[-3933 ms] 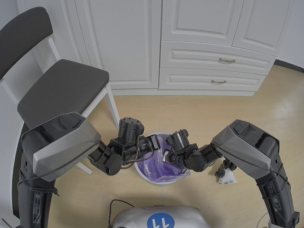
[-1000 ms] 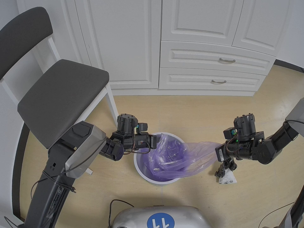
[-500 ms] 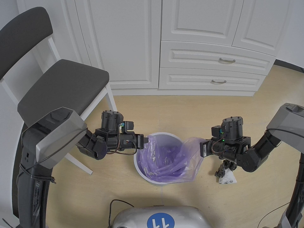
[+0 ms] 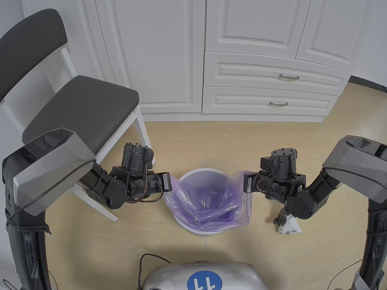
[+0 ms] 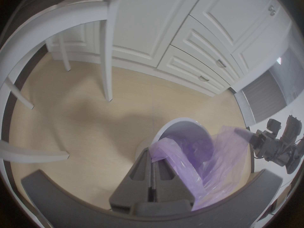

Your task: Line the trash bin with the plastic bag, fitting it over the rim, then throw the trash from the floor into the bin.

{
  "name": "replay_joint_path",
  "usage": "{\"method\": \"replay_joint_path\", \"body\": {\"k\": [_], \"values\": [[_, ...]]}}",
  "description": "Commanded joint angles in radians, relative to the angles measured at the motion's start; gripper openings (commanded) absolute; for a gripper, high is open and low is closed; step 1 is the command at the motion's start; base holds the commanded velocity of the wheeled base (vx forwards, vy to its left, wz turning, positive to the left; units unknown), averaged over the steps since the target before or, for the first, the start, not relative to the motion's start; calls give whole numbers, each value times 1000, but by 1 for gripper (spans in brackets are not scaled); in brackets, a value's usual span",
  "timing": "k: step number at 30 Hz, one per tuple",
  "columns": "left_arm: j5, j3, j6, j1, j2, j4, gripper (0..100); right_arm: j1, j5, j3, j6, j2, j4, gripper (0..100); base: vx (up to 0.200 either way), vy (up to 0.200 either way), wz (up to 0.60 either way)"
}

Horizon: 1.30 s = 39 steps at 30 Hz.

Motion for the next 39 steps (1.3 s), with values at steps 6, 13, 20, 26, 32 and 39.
{"method": "replay_joint_path", "body": {"k": [6,13,20,26,32,39], "values": [[44,62,-33,-13,6,-14,0,-45,-28,-42,3,6,-4,0,0,0,0],[31,57,-29,56,12,-12,0,-120,-60,-5,-117,-80,108,0,0,0,0],[17,70,-19,56,12,-8,0,-122,-59,64,-172,-180,260,0,0,0,0],[15,88,27,73,2,-2,0,-110,-54,158,-321,-180,262,0,0,0,0],[-17,137,102,94,-17,-9,0,-88,-49,204,-365,-180,268,0,0,0,0],[-152,217,231,148,-61,1,0,-85,-39,260,-471,-189,268,0,0,0,0]]}}
